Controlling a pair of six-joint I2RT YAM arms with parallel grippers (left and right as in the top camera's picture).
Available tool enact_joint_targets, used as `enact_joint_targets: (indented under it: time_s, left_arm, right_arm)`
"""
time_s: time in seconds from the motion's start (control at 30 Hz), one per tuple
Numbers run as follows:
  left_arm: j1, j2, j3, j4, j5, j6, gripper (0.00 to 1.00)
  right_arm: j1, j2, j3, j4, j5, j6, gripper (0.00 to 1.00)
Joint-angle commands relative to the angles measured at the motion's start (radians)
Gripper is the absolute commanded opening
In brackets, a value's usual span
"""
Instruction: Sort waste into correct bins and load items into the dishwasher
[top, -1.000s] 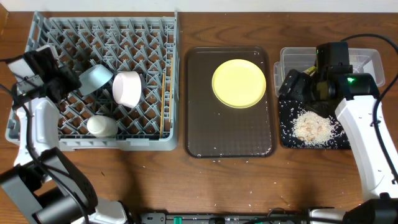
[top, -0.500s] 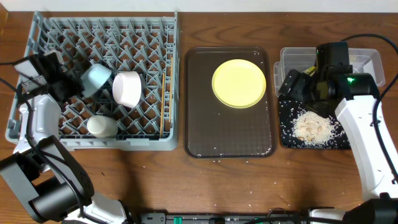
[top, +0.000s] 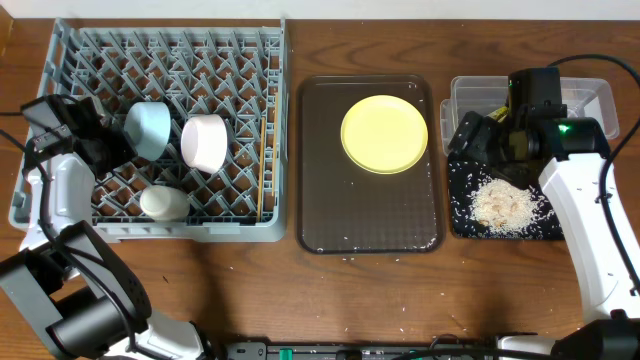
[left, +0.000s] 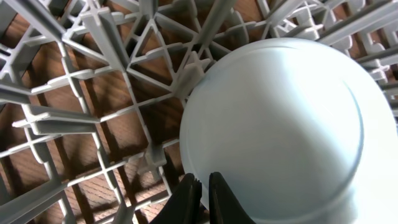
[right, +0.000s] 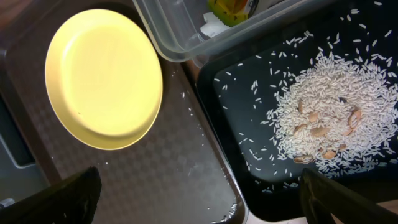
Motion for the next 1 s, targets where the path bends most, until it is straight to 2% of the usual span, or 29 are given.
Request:
enact_joint_targets:
  time_s: [0.0, 0.23, 0.53, 0.57, 0.63, 0.77, 0.97]
  left_arm:
    - [-0.012, -0.048, 0.011, -0.007, 0.023, 0.004, 0.12]
    - [-0.012, -0.132, 0.011, 0.0, 0.028, -0.026, 0.17]
    - [-0.013, -0.197, 0.011, 0.003, 0.032, -0.084, 0.17]
    - [-0.016, -0.201, 0.011, 0.001, 0.04, -0.093, 0.21]
    - [-0.025, -0.203, 0.011, -0.002, 0.071, -0.093, 0.22]
    - [-0.068, -0.208, 0.011, -0.014, 0.134, -0.093, 0.25]
    - [-0.165, -0.227, 0.011, -0.061, 0.134, -0.092, 0.25]
  right_arm:
    - [-0.008, -0.015, 0.001, -0.001, -0.001, 0.006, 0.99]
    - [-0.008, -0.015, 0.001, -0.001, -0.001, 0.006, 0.99]
    - [-0.008, -0.015, 0.001, -0.001, -0.001, 0.006, 0.99]
    - [-0.008, -0.015, 0.001, -0.001, -0.001, 0.006, 0.99]
    - [-0.008, -0.015, 0.001, -0.001, -0.001, 0.006, 0.99]
    - [-0.008, -0.015, 0.001, -0.001, -0.001, 0.006, 0.99]
    - [-0.008, -0.015, 0.001, -0.001, -0.001, 0.006, 0.99]
